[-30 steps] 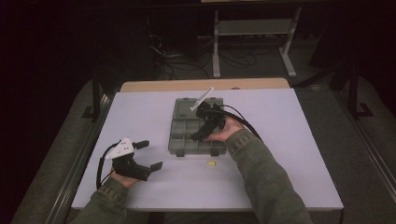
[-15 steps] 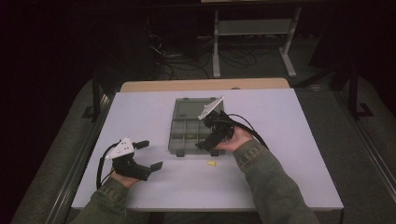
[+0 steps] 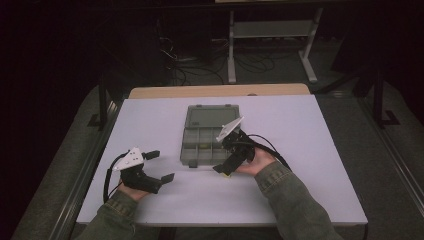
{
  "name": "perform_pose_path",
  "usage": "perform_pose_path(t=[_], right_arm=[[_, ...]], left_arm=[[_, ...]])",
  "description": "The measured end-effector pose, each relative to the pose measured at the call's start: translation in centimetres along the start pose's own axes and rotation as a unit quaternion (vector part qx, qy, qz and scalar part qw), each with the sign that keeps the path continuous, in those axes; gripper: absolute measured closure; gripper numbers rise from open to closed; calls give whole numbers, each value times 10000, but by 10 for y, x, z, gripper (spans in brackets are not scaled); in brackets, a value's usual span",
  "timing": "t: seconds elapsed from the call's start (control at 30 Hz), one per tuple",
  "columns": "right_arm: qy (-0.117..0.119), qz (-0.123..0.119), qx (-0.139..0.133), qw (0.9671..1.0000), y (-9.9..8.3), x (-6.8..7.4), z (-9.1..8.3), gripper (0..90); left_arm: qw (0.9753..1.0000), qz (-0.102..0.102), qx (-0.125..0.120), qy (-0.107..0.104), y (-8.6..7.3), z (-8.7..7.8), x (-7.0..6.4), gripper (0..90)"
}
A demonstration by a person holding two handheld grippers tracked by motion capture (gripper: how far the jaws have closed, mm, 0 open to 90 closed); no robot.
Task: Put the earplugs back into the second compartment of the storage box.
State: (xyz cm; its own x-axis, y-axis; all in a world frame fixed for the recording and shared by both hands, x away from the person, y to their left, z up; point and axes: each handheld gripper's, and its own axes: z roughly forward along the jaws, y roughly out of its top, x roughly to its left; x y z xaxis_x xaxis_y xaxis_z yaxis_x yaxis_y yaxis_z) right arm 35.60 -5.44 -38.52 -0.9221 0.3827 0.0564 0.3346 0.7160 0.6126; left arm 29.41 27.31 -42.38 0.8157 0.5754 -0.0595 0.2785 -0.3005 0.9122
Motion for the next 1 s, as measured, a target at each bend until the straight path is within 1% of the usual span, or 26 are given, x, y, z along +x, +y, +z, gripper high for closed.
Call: perform_pose_path(t=[0.2,0.47,0.53,0.6,0.77,0.83,0.87,1.0], right_arm=[[57,16,2,10000,-12,7,0,0],[163,49,102,9998,-28,13,5,1],[81,27,131,9999,-30,15,7,1],[48,34,124,9999,-33,15,7,1],[-28,34,39,10000,-36,16,2,2],[63,30,-31,10000,-37,16,-1,40],[84,-3,-87,9999,-37,17,-3,44],[128,2,-4,9999,-39,20,-2,44]], left_arm=[[10000,3,2,5,0,0,0,0],[10000,7,10,5,0,0,0,0],[10000,9,11,2,0,0,0,0],[10000,11,13,1,0,0,0,0],[10000,6,10,-4,0,0,0,0],[10000,6,6,-6,0,0,0,0],[10000,11,11,-7,0,0,0,0],[10000,8,6,-10,0,1,0,0]])
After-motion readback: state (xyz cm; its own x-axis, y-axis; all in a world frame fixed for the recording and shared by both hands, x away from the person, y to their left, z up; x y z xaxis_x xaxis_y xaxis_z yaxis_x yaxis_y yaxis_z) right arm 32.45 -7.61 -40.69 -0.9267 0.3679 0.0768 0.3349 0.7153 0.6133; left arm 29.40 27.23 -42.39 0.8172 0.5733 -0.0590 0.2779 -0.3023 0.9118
